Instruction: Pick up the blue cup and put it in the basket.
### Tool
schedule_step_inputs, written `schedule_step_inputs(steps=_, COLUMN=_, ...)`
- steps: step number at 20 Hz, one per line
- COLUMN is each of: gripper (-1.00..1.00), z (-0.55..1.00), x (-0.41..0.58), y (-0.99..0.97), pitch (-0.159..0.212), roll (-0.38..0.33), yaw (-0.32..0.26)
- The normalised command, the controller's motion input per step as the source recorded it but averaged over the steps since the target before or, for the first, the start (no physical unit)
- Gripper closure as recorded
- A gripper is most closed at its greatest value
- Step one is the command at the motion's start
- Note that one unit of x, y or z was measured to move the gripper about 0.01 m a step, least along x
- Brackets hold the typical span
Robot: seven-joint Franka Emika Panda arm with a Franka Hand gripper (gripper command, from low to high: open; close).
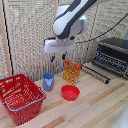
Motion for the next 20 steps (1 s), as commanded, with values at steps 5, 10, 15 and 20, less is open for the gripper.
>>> schedule_step_inputs(steps=5, gripper=-1.0, z=-0.43, x=0.426, y=-0.02, pitch=0.138, roll=-0.001, yaw=0.023)
schedule_step_inputs(steps=10, gripper=-1.0, z=-0.36, x=0.131, y=-0.01, pitch=0.164, roll=-0.024, yaw=0.0)
schedule_step_inputs(steps=15, gripper=-1.0, z=-0.31, x=0.071, y=0.0, pitch=0.108, roll=-0.038, yaw=0.0)
schedule_step_inputs(steps=20, gripper=-1.0, z=-0.14, x=0.009, y=0.03, pitch=0.028, roll=-0.019, yaw=-0.022)
